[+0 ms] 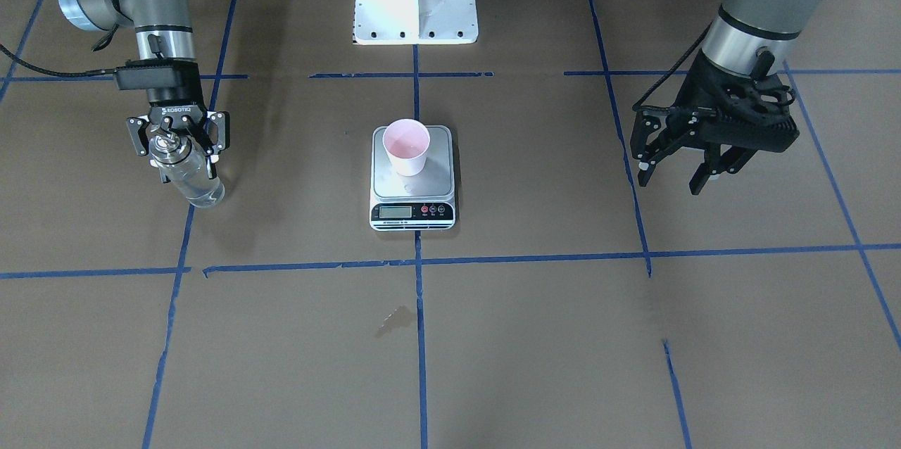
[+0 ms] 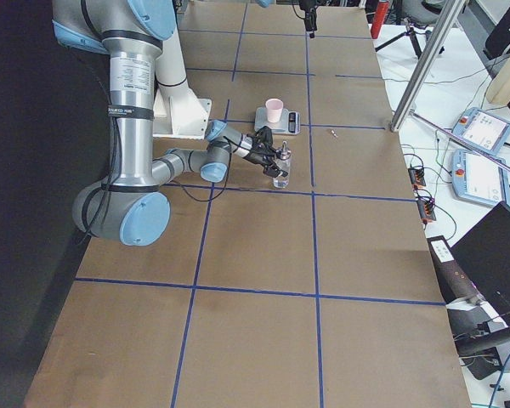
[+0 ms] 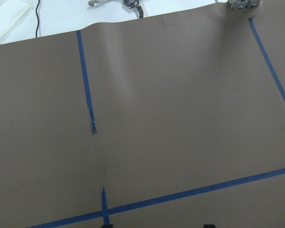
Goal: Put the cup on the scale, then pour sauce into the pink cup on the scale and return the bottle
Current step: 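Lift the sauce bottle with the right gripper toward the pink cup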
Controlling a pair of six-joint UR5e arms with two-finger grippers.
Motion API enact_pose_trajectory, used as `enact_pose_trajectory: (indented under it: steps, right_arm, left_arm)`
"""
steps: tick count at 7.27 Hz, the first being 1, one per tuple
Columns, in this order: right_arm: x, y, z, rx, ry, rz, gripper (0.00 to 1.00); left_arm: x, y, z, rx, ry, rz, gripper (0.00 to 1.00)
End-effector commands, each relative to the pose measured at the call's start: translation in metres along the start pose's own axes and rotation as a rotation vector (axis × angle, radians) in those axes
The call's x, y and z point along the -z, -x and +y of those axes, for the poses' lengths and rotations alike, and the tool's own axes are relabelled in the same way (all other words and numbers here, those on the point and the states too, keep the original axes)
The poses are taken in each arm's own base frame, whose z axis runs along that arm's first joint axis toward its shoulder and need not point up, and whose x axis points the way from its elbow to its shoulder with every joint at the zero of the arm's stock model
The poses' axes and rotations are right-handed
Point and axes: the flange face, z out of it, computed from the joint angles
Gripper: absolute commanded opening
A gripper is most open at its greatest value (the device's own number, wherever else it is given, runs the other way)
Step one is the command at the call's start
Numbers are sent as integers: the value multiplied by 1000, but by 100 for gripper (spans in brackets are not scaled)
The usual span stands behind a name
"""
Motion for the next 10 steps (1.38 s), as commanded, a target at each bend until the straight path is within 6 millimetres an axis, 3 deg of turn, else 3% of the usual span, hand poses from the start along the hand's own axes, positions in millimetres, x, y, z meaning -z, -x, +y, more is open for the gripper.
enact_pose_trajectory:
  steps: [1, 3, 4, 6, 8, 10]
  right_arm:
    - [0, 59, -31, 32, 7, 14, 0]
    - [3, 89, -45, 99, 44, 86, 0]
    - [7, 123, -46, 170, 48, 142, 0]
    - [18, 174, -45, 364, 88, 270, 0]
    - [37, 212, -31, 555, 95, 331, 0]
    - [47, 228, -32, 699, 105, 374, 0]
  left_arm:
    - [0, -1, 0, -1, 1, 1, 71]
    - [1, 1, 1, -1, -1, 0, 71]
    - [0, 5, 3, -2, 0, -3, 71]
    - [-12, 27, 17, -107, 29, -30, 71]
    - [-14, 31, 17, -128, 32, -34, 71]
    - [-22, 50, 28, -194, 60, -54, 71]
